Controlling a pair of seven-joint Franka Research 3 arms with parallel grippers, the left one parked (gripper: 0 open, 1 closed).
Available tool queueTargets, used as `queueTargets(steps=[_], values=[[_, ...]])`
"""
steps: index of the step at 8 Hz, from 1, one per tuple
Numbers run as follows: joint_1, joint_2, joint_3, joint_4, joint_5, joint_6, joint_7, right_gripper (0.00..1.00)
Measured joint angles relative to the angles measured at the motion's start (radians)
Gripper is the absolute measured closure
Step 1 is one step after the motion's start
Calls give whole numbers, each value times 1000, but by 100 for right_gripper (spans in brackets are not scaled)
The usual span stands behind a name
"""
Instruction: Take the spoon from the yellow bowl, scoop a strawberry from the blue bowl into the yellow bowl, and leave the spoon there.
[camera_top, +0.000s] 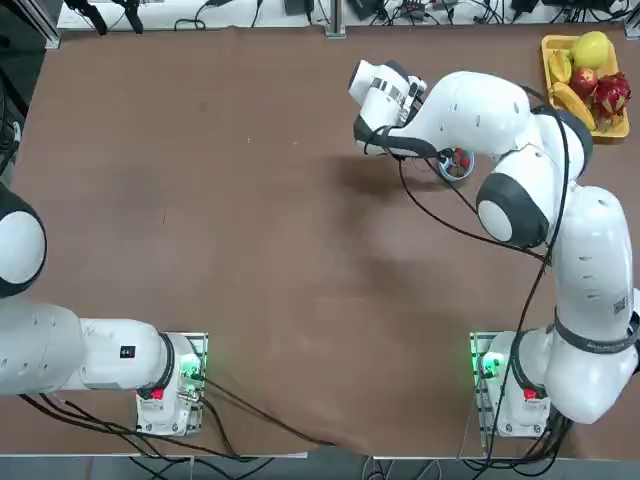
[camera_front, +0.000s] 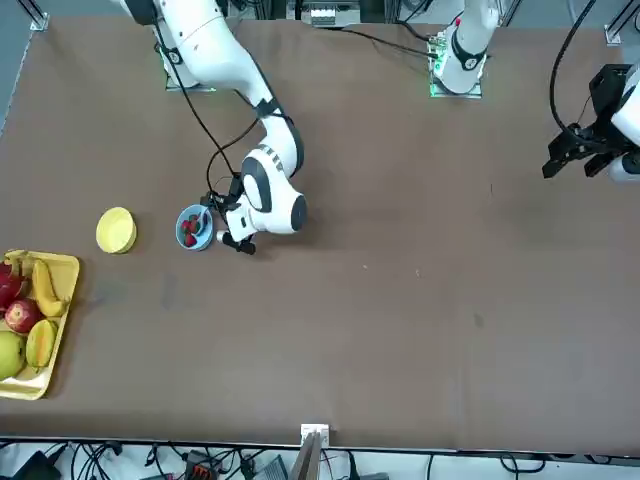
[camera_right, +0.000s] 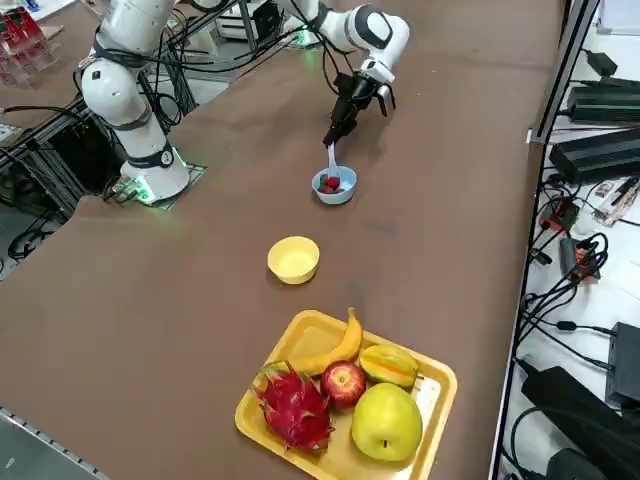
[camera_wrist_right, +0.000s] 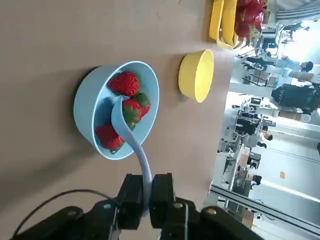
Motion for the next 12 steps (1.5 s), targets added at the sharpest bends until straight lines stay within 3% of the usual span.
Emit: queueTargets(steps=[12], values=[[25, 0, 0, 63, -12, -98, -42, 89]])
